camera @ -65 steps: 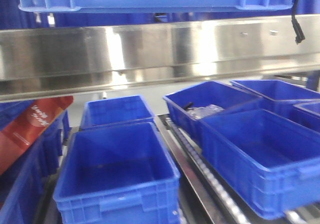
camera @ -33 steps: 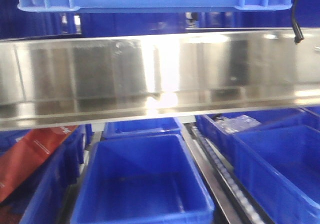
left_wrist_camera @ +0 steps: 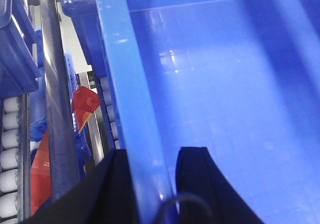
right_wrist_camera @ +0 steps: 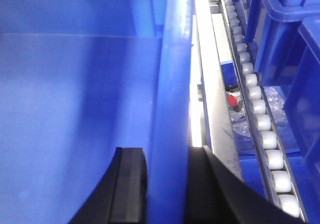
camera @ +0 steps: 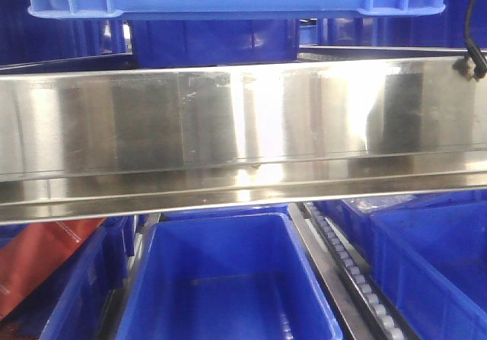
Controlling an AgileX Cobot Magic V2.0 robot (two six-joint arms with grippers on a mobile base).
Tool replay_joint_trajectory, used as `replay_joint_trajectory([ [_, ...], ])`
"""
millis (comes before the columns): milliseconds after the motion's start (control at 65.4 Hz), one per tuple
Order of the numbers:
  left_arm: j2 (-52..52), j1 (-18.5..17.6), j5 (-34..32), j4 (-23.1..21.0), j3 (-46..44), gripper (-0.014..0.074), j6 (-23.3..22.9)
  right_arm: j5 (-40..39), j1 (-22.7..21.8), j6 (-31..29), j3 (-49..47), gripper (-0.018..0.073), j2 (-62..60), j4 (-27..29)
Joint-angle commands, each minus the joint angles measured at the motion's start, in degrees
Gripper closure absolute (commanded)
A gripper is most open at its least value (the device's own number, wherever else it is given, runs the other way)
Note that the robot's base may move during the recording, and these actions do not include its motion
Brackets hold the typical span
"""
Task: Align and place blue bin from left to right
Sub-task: 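Lower the blue bin with both grippers onto the upper conveyor shelf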
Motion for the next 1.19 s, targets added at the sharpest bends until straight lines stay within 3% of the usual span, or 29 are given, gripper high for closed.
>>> replay_joint_trajectory([
  [0,-1.7,-0.4,-4.4,-2.9,-0.9,0.0707,1.0,-5.8,0.3,-0.8,-1.1,0.0629,-1.2,0.2],
  [1177,-1.5,-0.4,-4.4,-3.0,-0.9,0.0707,1.0,-5.0,0.3,-0.8,-1.1,0.0629,-1.2,0.9],
])
